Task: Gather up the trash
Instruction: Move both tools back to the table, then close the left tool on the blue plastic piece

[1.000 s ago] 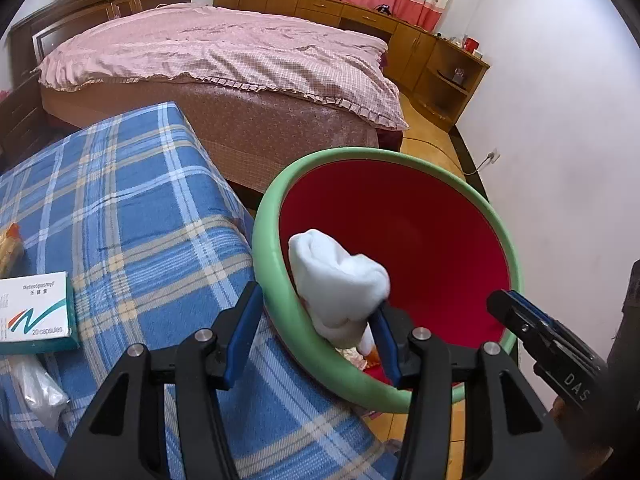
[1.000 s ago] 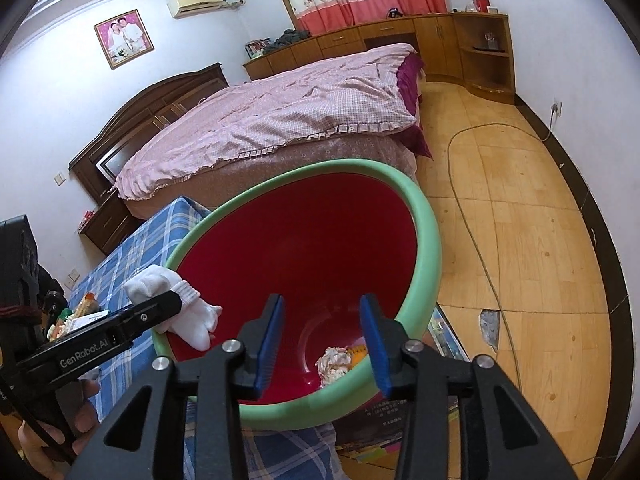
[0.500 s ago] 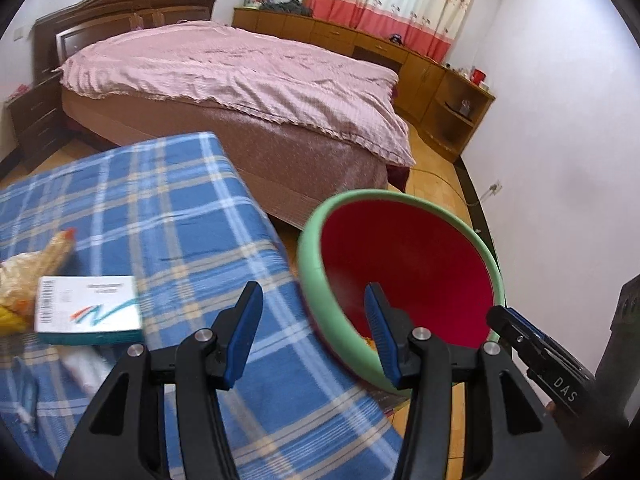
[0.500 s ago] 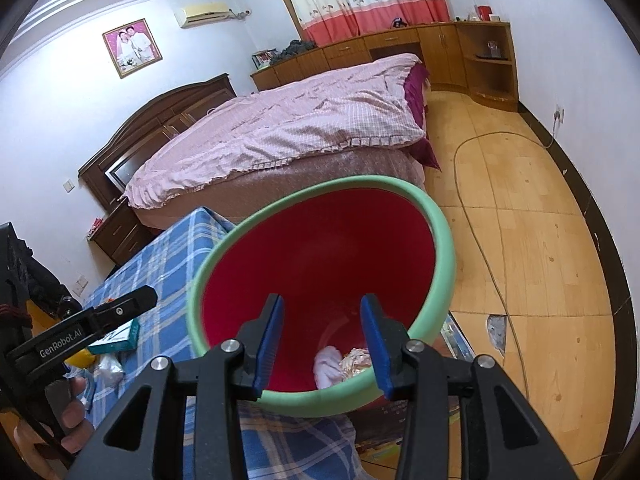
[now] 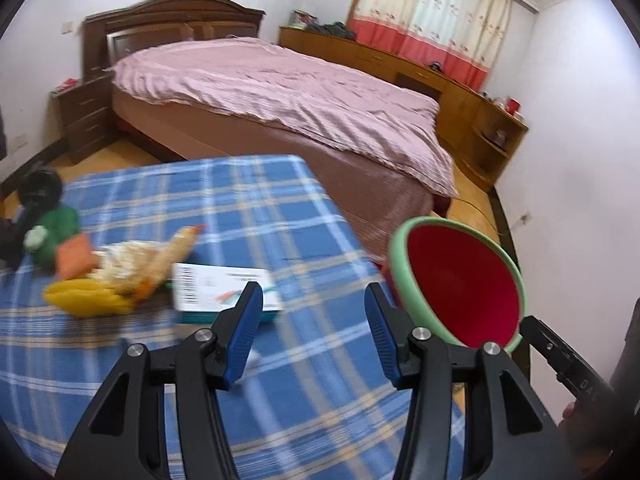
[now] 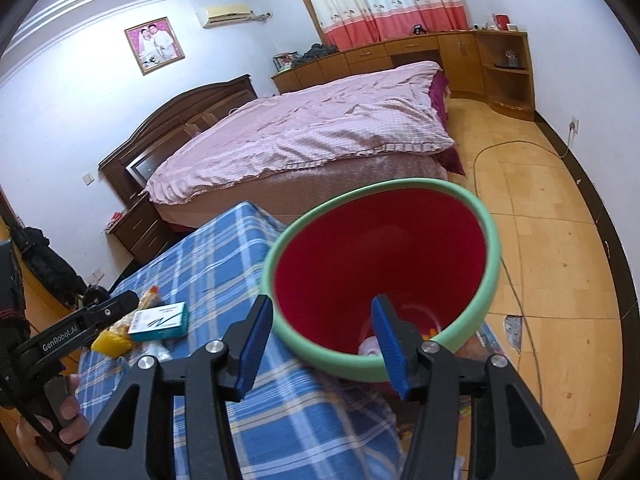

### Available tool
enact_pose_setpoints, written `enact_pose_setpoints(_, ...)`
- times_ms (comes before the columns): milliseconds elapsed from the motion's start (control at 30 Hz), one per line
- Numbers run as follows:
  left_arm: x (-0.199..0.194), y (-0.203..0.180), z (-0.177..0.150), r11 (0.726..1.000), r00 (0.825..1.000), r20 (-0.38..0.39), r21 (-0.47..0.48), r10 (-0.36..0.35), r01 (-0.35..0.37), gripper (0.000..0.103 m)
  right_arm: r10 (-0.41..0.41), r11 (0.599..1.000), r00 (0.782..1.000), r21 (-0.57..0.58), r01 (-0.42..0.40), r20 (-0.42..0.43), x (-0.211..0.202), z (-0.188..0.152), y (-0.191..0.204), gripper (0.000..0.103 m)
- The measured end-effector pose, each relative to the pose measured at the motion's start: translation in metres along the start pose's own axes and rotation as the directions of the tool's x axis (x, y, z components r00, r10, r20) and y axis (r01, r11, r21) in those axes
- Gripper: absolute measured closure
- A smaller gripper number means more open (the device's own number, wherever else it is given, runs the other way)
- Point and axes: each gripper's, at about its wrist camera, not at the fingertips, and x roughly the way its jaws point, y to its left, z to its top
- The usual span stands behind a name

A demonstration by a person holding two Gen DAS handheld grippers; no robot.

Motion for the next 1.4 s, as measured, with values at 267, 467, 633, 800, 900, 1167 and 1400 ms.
enact_pose_setpoints(267, -0.032, 0.051, 0.0, 0.994, 0.993, 0.028, -0.023, 0.111, -0.11, 0.051, 0.051, 0.997, 0.999, -0.051, -0.052, -0.009, -0.002, -0.01, 0.038, 0.047)
enact_pose_setpoints(467, -0.042, 0.086, -0.007, 0.983, 0.983, 0.019, -0.026, 0.18, -0.18, 0.051, 0.088, 0.992, 0.996, -0.085, -0.091, -0.033, 0.001, -0.021, 0.066, 0.046)
enact_pose_setpoints(633, -0.04, 0.11, -0.021, 0.977, 0.977, -0.023, -0.033, 0.212, -0.212, 0.051, 0.102, 0.988, 0.993, -0.113, -0.107, -0.054, 0.006, -0.029, 0.086, 0.046)
enact_pose_setpoints(800, -0.031, 0.129, -0.036, 0.976, 0.976, -0.066, -0.051, 0.209, -0.212, 0.051, 0.104, 0.985, 0.991, -0.131, -0.114, -0.08, 0.016, -0.038, 0.101, 0.046)
enact_pose_setpoints(900, -0.025, 0.133, -0.043, 0.978, 0.977, -0.084, -0.052, 0.198, -0.203, 0.051, 0.103, 0.984, 0.99, -0.137, -0.116, -0.098, 0.023, -0.041, 0.109, 0.046)
enact_pose_setpoints(1167, -0.005, 0.136, -0.055, 0.983, 0.976, -0.138, -0.047, 0.169, -0.177, 0.051, 0.087, 0.981, 0.987, -0.161, -0.109, -0.136, 0.038, -0.05, 0.123, 0.046)
enact_pose_setpoints(1400, 0.01, 0.137, -0.064, 0.985, 0.97, -0.182, -0.029, 0.163, -0.171, 0.051, 0.074, 0.981, 0.984, -0.164, -0.1, -0.163, 0.05, -0.052, 0.125, 0.046)
